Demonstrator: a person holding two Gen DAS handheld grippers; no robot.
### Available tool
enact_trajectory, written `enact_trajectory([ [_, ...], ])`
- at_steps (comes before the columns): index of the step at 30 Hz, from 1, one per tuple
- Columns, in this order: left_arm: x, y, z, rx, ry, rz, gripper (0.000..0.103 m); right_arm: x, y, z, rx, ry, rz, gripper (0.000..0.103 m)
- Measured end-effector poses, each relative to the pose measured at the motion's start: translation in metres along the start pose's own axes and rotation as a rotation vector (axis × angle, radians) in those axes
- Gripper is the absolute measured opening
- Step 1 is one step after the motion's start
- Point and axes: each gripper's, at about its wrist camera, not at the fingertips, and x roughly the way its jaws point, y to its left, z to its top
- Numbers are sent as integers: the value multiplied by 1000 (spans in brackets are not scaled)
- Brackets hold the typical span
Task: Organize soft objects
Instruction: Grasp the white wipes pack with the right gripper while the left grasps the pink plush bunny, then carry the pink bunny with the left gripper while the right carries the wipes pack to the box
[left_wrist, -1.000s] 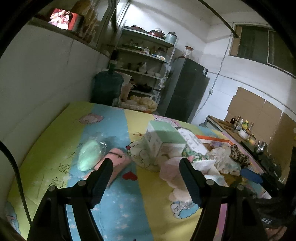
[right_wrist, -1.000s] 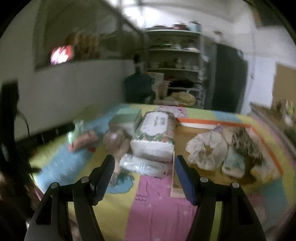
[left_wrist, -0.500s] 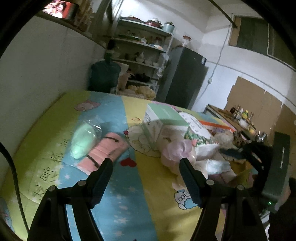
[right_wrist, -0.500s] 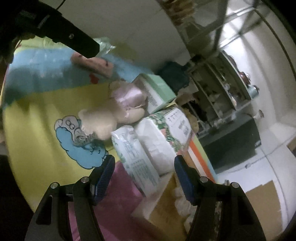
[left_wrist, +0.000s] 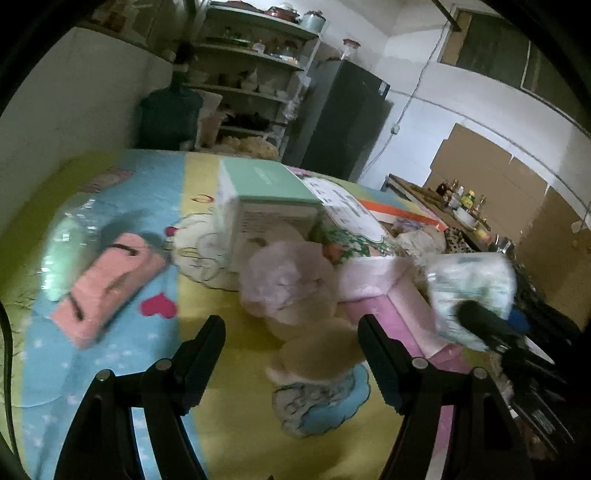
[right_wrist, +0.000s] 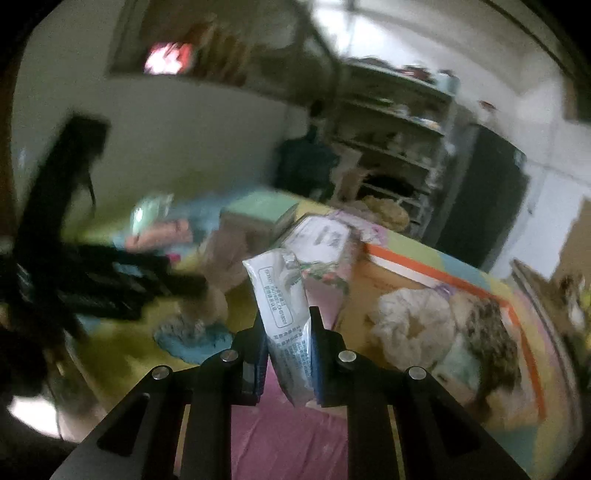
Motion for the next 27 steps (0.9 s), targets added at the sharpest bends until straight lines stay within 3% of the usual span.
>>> enact_trajectory([
  [7, 24, -12, 0, -43, 49, -10, 73, -9, -5, -11, 141, -45, 41, 19],
  [11, 28, -18, -4, -31, 39, -13, 55, -10, -1, -19, 169, -35, 50, 20],
  [16, 28, -27, -9, 12, 31, 10, 40, -16, -1, -21, 191, -53, 64, 20],
  [27, 3, -45, -8, 113, -44, 50, 35, -23, -5, -18, 217, -57, 64, 20],
])
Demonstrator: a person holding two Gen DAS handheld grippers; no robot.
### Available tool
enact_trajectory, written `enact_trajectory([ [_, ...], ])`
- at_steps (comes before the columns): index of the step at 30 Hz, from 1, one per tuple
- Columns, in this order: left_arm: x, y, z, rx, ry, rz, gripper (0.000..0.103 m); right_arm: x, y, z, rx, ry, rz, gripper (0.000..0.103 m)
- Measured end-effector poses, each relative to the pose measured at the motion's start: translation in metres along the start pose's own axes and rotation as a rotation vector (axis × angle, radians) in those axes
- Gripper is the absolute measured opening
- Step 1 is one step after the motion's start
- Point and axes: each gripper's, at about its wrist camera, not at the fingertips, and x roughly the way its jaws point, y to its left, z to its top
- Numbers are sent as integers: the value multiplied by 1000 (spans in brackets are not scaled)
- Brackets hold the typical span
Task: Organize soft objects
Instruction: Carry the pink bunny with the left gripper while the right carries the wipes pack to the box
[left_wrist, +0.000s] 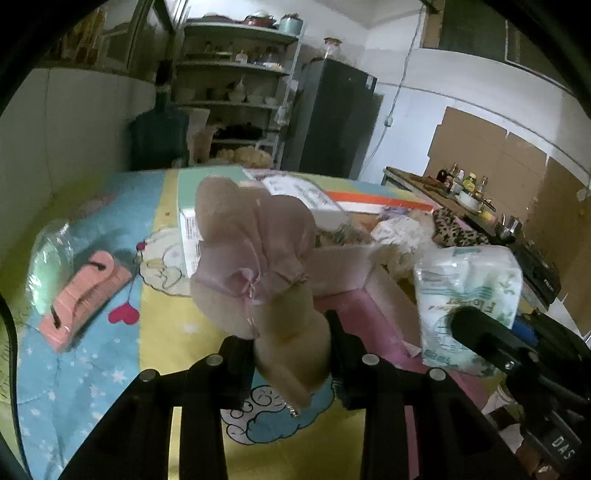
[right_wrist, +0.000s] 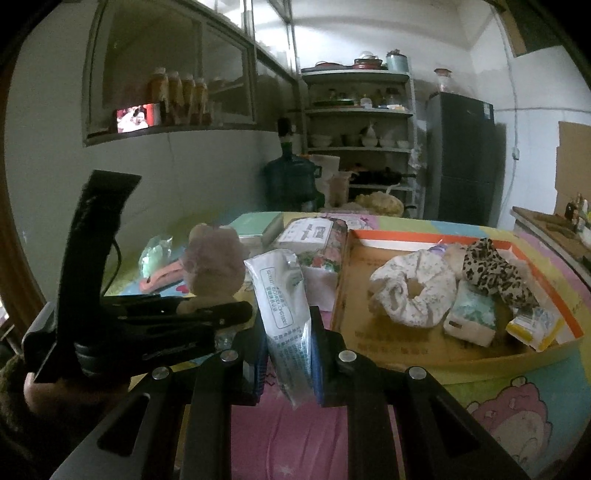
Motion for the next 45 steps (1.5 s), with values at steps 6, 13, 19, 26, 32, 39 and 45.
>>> enact_trajectory([
  [6, -14, -9, 6, 26, -40, -7, 35, -6, -2, 4, 4, -14, -9, 20],
  [13, -27, -17, 16, 51, -77, -27, 35, -15, -7, 7, 22, -38, -25, 20],
  [19, -33, -25, 25, 65, -99, -62, 35, -26, -19, 12, 46, -68, -56, 20],
  [26, -35, -43, 37, 90, -116, -116, 35, -41, -40, 16, 84, -108, -113, 19],
  [32, -31, -63, 47, 117, -127, -164, 35, -55, -64, 20, 124, -150, -167, 19],
  [39, -16, -88, 58, 139, -124, -213, 35, -69, -95, 25, 152, -183, -246, 19],
  [45, 5, -105, 72, 153, -100, -237, 35, -72, -123, 36, 148, -189, -301, 19],
])
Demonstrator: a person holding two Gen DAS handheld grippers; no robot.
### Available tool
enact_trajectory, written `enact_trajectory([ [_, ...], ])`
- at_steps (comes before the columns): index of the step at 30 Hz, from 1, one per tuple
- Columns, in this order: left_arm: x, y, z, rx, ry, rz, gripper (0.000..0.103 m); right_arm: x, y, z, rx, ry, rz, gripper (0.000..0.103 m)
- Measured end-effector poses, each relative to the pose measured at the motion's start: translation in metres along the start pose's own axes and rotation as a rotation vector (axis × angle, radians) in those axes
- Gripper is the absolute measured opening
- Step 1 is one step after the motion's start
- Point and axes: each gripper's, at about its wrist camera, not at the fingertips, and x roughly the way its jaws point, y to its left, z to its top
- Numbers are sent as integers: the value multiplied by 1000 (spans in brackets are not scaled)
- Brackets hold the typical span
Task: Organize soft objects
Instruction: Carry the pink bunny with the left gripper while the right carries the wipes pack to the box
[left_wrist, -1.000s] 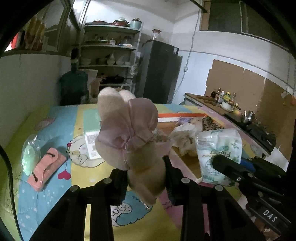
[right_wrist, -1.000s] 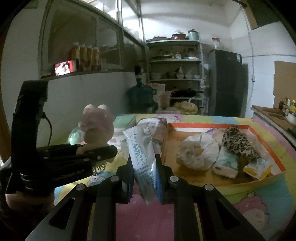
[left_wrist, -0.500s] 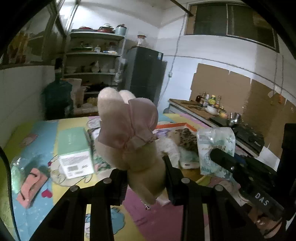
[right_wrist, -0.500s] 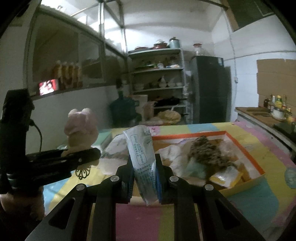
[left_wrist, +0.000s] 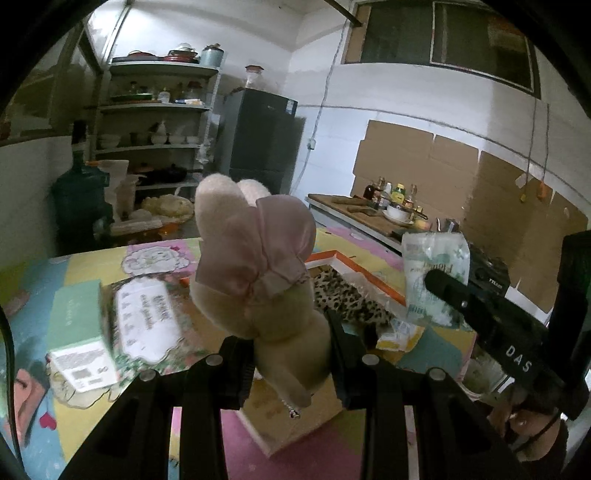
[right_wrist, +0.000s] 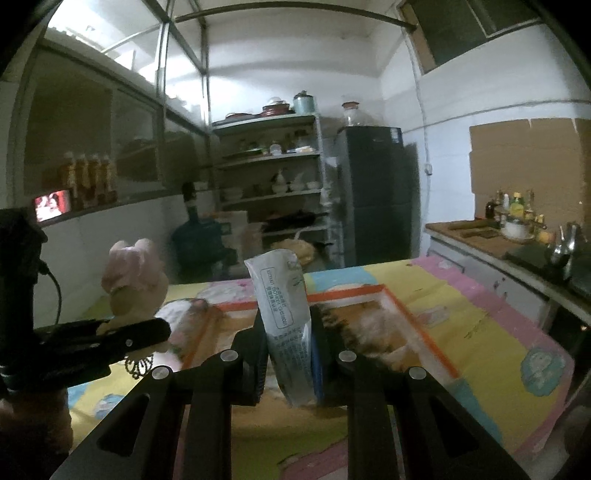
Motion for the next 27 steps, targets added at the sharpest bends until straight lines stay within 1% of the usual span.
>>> enact_trajectory([
  [5, 26, -5, 12, 0, 36, -13, 35, 16, -20, 13, -19, 8, -18, 19],
  [10, 52, -5, 25, -8, 71, -13, 35, 43, -41, 26, -7, 45, -12, 20],
  [17, 79, -3, 38, -38, 114, -12, 35, 77, -54, 36, -11, 96, -22, 19],
  [21, 93, 0, 40, -51, 139, -7, 35, 94, -58, 40, -10, 123, -17, 20],
  [27, 123, 6, 40, -86, 204, -1, 35, 122, -60, 42, -4, 187, -8, 20],
])
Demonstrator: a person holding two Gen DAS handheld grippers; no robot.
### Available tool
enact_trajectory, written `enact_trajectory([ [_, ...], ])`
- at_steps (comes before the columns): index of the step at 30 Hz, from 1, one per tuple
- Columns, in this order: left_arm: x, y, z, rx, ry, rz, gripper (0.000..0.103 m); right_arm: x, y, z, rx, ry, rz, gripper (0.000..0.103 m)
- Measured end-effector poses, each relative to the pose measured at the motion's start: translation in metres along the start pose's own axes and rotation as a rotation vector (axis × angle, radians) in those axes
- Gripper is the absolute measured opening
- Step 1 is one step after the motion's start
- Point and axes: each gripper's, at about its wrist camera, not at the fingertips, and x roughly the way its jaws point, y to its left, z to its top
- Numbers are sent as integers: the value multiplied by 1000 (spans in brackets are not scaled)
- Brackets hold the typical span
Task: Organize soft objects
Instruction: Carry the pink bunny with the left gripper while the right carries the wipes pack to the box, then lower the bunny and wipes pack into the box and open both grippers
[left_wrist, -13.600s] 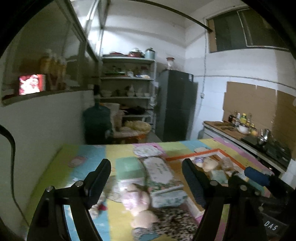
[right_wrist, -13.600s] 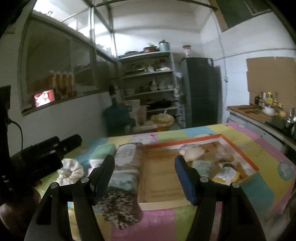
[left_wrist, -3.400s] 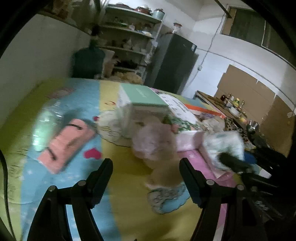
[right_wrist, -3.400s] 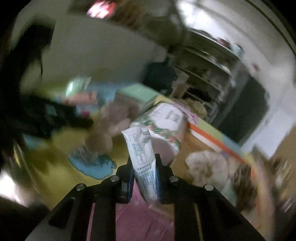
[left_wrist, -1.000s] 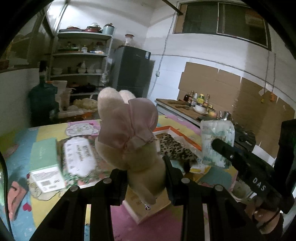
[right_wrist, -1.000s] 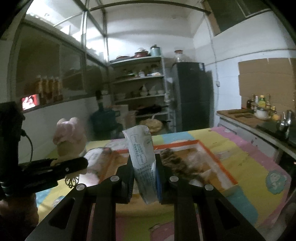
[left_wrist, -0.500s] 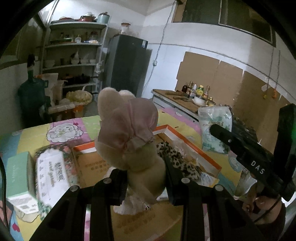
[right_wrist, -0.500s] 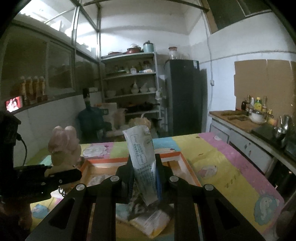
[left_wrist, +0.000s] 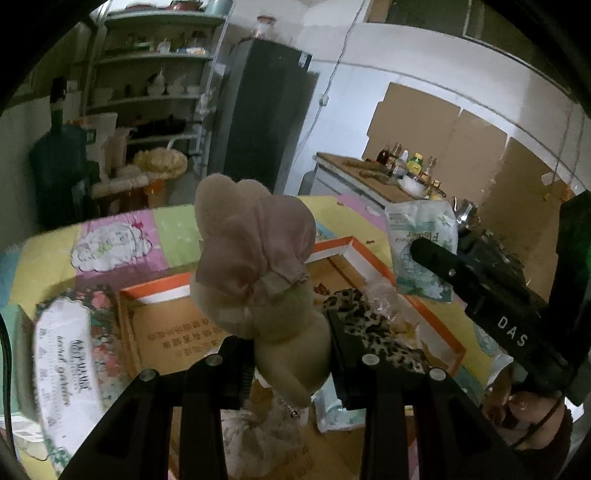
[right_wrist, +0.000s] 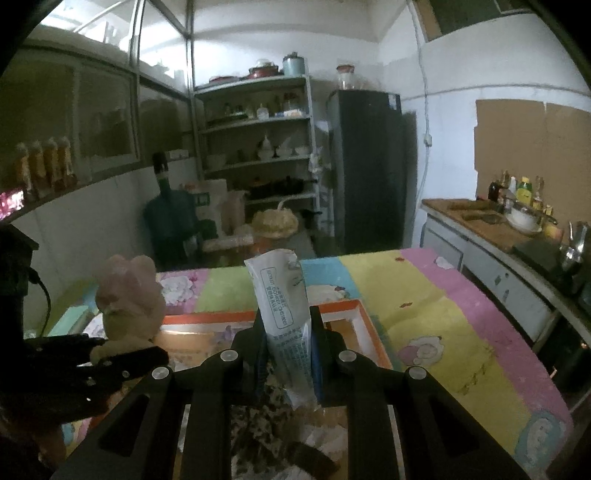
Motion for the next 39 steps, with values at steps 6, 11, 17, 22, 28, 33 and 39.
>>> enact_trajectory([
  [6, 24, 8, 1, -42, 74, -12, 35, 30, -1, -1, 12, 97, 6, 20],
  [11, 38, 15, -1, -69, 117, -15, 35, 43, -2, -6, 19, 139, 15, 20],
  [17, 48, 21, -6, -99, 160, -19, 35, 49, -1, -5, 16, 161, 24, 20],
  [22, 55, 24, -9, -117, 202, -23, 38, 55, 6, -10, -2, 200, 37, 21],
  [28, 55, 27, -13, -137, 208, -45, 57, 60, 7, -15, -9, 233, 40, 27],
  [33, 47, 25, -14, -135, 171, -44, 71, 58, 3, -15, 13, 227, 45, 43],
  [39, 41, 24, -15, -146, 155, -40, 71, 52, -1, -17, 32, 218, 54, 47],
])
